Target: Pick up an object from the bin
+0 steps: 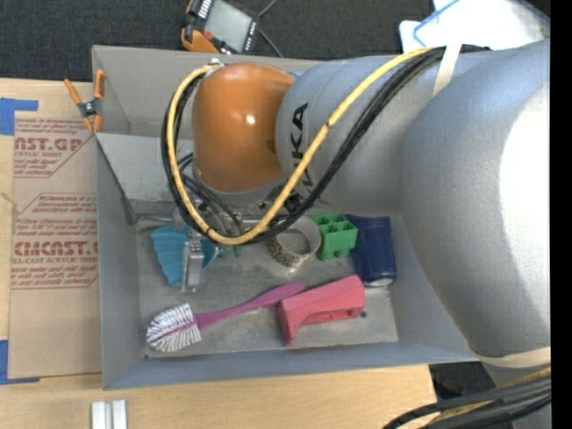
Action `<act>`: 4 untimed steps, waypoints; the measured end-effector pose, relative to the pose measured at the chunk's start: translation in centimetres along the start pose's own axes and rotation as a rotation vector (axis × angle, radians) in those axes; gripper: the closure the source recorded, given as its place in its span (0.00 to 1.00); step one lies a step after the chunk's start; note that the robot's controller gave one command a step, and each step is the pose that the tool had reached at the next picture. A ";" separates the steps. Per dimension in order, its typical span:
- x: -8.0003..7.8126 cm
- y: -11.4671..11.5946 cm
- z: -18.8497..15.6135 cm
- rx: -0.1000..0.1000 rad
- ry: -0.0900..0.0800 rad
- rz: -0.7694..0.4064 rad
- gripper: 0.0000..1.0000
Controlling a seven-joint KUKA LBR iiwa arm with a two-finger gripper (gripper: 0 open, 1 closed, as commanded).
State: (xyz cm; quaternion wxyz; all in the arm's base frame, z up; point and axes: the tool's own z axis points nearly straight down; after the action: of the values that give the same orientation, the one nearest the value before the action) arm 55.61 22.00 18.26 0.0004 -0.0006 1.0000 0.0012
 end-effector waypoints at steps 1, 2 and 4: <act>0.0 0.0 0.0 0.000 0.000 0.000 1.00; 0.0 0.0 0.0 0.000 0.000 0.000 1.00; -0.9 0.3 5.7 -0.002 -0.008 -0.187 1.00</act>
Offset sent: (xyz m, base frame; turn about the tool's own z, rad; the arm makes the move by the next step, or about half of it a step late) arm 0.0000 0.0000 0.0000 0.0000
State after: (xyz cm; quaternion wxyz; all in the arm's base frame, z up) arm 56.51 22.30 12.58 0.0046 -0.0942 0.9955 0.0023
